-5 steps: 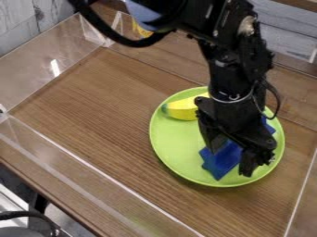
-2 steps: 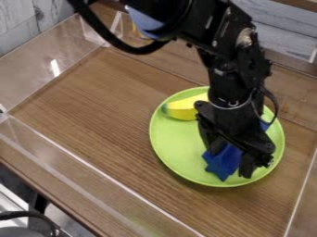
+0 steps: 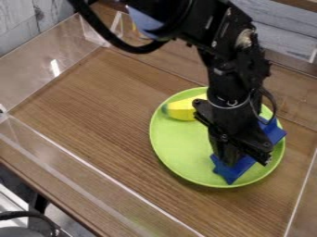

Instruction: Put the blue object in the green plate

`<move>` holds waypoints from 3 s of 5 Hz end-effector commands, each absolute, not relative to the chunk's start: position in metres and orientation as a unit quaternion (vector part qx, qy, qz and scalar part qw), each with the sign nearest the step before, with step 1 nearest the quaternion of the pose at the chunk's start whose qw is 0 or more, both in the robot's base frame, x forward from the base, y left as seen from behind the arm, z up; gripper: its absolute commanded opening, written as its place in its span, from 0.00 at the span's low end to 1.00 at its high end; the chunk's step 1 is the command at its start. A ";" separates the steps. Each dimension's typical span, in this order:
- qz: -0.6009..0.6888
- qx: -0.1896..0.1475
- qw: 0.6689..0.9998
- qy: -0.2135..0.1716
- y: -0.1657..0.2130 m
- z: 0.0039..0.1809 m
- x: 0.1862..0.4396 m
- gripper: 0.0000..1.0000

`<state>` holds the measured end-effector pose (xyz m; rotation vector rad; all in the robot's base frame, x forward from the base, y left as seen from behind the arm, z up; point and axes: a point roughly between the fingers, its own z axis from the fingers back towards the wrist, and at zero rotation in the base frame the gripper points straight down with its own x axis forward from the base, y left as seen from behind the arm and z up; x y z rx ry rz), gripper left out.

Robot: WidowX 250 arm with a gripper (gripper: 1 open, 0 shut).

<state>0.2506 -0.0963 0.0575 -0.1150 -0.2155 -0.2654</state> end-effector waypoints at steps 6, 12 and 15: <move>-0.110 -0.046 0.986 -0.116 -0.093 0.088 0.251 0.00; -0.089 -0.040 0.987 -0.129 -0.083 0.105 0.253 1.00; -0.074 -0.046 0.987 -0.136 -0.079 0.117 0.253 1.00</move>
